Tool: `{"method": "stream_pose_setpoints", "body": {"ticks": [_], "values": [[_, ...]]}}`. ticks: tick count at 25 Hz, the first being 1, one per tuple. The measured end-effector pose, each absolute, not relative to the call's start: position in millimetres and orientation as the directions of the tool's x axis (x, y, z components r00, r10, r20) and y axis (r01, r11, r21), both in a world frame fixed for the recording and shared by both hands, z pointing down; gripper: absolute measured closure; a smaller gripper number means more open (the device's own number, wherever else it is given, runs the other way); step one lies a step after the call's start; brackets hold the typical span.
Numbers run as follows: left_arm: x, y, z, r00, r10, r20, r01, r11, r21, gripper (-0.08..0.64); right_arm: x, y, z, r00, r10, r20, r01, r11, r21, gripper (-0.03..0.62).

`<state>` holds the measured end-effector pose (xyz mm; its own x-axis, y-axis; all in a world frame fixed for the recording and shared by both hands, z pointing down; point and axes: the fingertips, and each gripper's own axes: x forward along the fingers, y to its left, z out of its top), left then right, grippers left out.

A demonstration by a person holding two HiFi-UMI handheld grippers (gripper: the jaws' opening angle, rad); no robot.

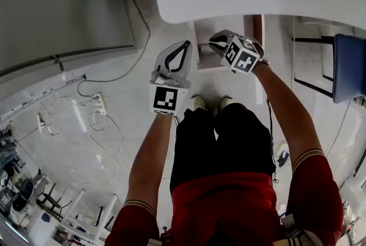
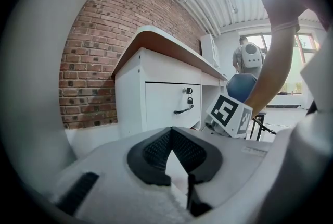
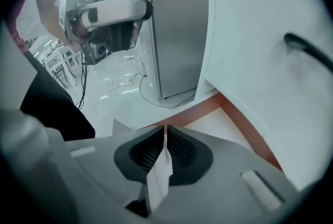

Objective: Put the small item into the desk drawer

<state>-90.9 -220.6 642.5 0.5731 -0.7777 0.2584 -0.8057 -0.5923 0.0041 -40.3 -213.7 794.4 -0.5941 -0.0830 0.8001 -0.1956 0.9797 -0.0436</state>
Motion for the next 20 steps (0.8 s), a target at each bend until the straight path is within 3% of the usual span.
{"method": "stream_pose_setpoints", "body": {"ticks": [8, 20], "values": [[-73, -215, 584, 0.600, -0.752, 0.273, -0.784, -0.620, 0.015, 0.554, -40, -216, 681, -0.701, -0.220, 0.678, -0.309, 0.951, -0.011, 0.580], [-47, -191, 463, 0.626, -0.762, 0.166, -0.777, -0.627, 0.051, 0.554, -26, -200, 483, -0.839, -0.431, 0.331, -0.473, 0.880, -0.053, 0.580]]}}
